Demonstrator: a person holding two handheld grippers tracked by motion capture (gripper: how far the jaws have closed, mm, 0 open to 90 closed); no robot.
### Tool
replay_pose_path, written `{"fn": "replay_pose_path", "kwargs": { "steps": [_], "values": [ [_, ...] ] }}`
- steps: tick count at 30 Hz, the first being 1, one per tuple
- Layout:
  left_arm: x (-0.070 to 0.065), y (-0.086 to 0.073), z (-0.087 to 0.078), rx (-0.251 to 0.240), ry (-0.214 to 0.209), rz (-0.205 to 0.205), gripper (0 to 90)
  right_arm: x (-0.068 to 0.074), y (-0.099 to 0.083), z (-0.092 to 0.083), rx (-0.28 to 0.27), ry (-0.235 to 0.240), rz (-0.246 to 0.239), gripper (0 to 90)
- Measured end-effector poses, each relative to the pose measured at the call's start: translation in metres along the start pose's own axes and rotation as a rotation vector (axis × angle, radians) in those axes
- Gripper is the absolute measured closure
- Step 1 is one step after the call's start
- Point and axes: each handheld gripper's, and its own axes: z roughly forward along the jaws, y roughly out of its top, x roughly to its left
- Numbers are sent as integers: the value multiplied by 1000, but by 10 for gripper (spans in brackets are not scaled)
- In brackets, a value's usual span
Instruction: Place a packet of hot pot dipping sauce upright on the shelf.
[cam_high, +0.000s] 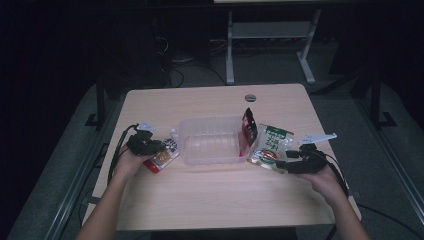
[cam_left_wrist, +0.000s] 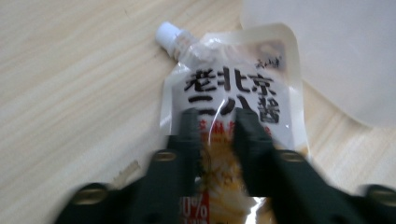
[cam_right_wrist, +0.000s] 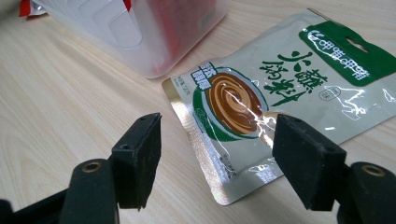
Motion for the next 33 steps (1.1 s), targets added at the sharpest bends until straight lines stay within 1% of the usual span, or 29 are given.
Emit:
{"fn": "replay_pose_path", "kwargs": {
  "steps": [1, 2, 3, 4, 5, 8, 9, 10, 14, 15, 17, 20, 22, 23, 25, 28, 29, 30, 31, 33],
  "values": [
    [1, 2, 1, -3, -6, -8, 836, 0, 0, 0, 0, 0, 1, 322],
    [0, 3, 2, 6, 6, -6, 890, 1, 0, 0, 2, 2, 6, 323],
    [0, 4, 4, 22, 19, -2, 896, 1, 0, 0, 2, 2, 6, 322],
    [0, 3, 7, 29, 11, -7, 897, 0, -1, 0, 0, 2, 2, 323],
    [1, 2, 8, 40, 7, -2, 897, 0, -1, 0, 0, 2, 5, 324],
    [2, 1, 7, 50, -9, 7, 898, -1, -2, -1, 3, 1, 9, 325],
    [2, 0, 6, 52, -17, 3, 898, -1, -2, -1, 5, 1, 13, 325],
    [3, -1, 4, 63, -26, 18, 898, -2, -2, -1, 2, 2, 12, 325],
    [5, -7, -2, 85, -62, 26, 898, -2, -2, -2, -1, -2, 10, 326],
    [5, -8, -3, 88, -66, 24, 898, -2, -2, -2, 0, -1, 10, 326],
    [5, -11, -6, 90, -90, 17, 898, -2, -2, -2, 3, 0, 11, 326],
    [5, -17, -12, 102, -116, 25, 899, 0, -2, -1, 4, 1, 9, 326],
    [5, -22, -17, 111, -114, 36, 898, 0, -2, -1, 5, 1, 9, 326],
    [5, -25, -19, 113, -115, 31, 898, 0, -2, -1, 5, 1, 9, 326],
    [6, -31, -25, 126, -107, 37, 898, 0, -2, -1, 4, 1, 9, 326],
    [5, -42, -33, 128, -100, 33, 898, 0, -2, -2, 3, 1, 12, 326],
    [4, -44, -36, 132, -90, 38, 897, -1, -2, -2, 2, 0, 12, 326],
    [4, -45, -38, 128, -81, 36, 897, -1, -2, -2, 1, -1, 13, 326],
    [4, -46, -40, 114, -78, 24, 897, -1, -2, -2, 2, 0, 15, 326],
    [5, -42, -43, 71, -77, 3, 896, -1, -1, -1, 4, -1, 11, 326]
  ]
}}
